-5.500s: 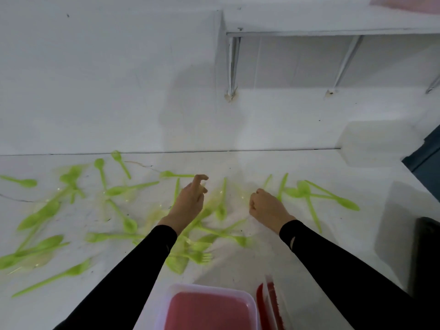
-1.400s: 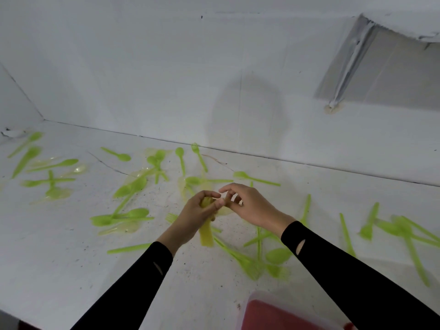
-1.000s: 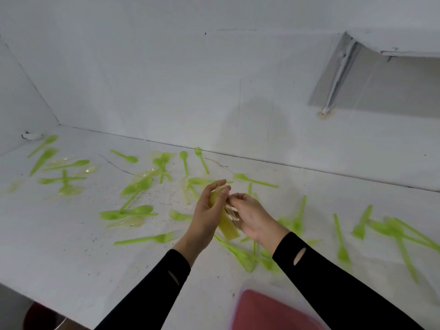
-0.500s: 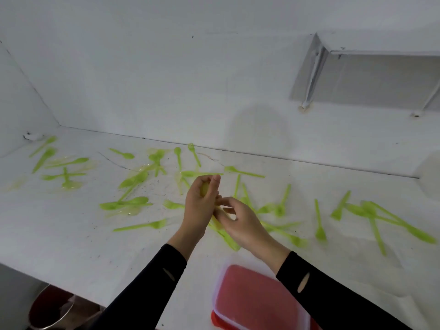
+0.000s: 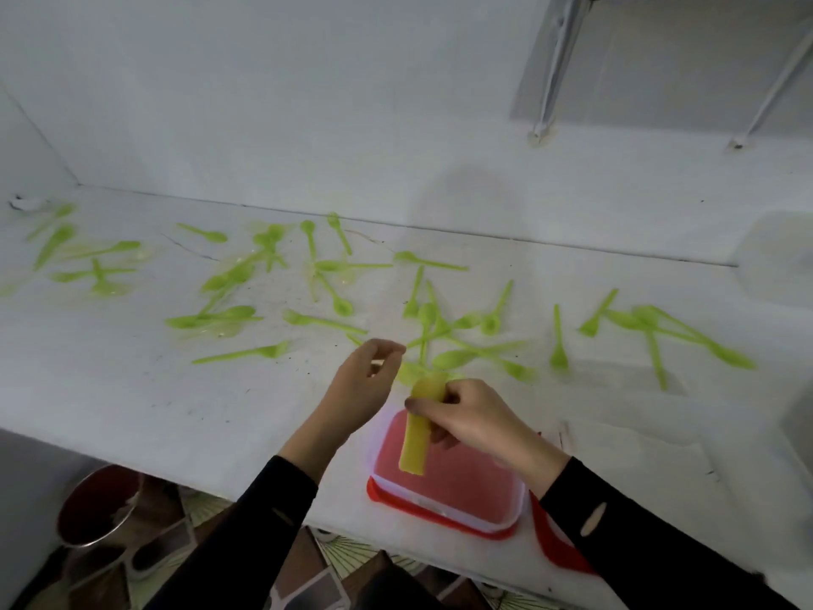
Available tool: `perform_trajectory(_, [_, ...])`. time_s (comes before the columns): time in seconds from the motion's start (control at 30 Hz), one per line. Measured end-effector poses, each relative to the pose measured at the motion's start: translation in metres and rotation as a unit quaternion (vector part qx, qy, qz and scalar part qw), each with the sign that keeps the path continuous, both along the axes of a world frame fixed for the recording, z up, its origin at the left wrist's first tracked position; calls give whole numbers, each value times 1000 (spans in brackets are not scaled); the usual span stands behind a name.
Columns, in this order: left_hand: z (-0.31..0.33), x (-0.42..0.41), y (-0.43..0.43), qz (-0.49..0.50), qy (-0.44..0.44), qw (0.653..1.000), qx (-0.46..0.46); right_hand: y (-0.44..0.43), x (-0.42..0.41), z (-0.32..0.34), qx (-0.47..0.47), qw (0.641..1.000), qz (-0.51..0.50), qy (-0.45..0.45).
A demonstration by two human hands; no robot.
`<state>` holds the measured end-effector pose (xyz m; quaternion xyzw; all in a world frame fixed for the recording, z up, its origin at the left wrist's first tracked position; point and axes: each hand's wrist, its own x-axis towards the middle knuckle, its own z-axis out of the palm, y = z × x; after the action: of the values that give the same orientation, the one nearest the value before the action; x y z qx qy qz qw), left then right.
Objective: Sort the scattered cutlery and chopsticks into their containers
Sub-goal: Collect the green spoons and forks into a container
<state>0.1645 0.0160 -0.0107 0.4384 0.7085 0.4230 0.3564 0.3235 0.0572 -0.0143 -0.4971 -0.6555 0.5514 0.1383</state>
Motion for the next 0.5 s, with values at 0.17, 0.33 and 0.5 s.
perform_trajectory(0.17, [-22, -20, -28, -60, 27, 994, -92, -7, -13, -12, -15, 998, 31, -53])
perform_trajectory(0.33, [-30, -20, -35, -62, -10, 994, -89, -10, -31, -33, -69, 993, 42, -83])
perform_trajectory(0.5, [-39, -23, -37, -50, -54, 993, -88, -9, -33, -42, -136, 988, 25, -64])
